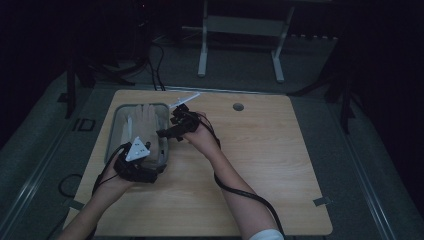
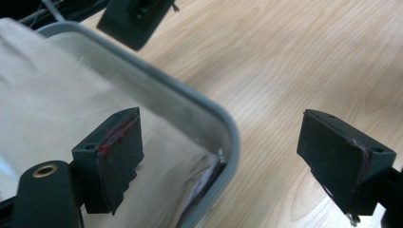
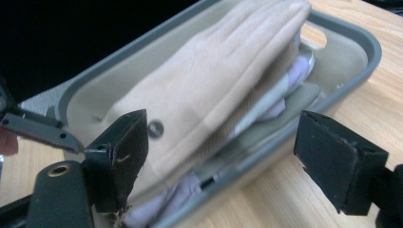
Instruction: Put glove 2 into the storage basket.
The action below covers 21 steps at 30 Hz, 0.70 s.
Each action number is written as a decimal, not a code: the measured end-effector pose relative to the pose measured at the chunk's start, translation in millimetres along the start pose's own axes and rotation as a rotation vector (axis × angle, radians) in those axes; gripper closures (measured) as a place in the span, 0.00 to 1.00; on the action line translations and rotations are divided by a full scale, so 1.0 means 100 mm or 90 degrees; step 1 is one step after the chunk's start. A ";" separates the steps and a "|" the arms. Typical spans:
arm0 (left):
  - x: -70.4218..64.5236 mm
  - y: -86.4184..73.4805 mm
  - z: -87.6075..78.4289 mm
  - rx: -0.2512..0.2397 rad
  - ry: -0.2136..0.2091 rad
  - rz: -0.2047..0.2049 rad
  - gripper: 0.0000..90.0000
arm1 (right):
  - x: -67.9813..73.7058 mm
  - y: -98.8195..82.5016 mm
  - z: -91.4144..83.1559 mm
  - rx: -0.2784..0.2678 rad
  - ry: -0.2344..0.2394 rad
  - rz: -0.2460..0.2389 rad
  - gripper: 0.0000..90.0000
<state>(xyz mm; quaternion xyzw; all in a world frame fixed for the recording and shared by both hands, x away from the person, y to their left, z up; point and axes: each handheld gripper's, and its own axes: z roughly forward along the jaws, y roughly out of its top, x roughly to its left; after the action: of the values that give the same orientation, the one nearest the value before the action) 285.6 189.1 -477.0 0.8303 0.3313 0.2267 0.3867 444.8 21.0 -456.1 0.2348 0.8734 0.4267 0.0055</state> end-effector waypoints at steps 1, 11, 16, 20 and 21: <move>-0.02 0.01 0.01 -0.005 -0.003 0.001 0.18 | 0.00 -0.03 -0.03 0.002 -0.001 -0.005 0.21; -0.17 0.03 0.17 -0.017 -0.049 -0.010 0.18 | -0.07 -0.30 -0.34 -0.001 -0.028 -0.009 0.21; -0.26 0.06 0.23 -0.019 -0.073 -0.013 0.18 | -0.09 -0.44 -0.43 0.003 -0.035 -0.018 0.21; -0.33 0.07 0.29 -0.014 -0.090 -0.007 0.18 | -0.11 -0.56 -0.47 0.007 -0.036 -0.023 0.21; -0.35 0.07 0.30 -0.015 -0.093 -0.005 0.18 | -0.12 -0.59 -0.47 0.008 -0.037 -0.022 0.21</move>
<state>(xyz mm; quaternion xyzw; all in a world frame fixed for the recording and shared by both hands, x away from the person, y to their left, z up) 283.7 145.6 -493.9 0.8387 0.3030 0.1677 0.4203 421.4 -50.0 -472.4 0.2320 0.8793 0.4143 0.0365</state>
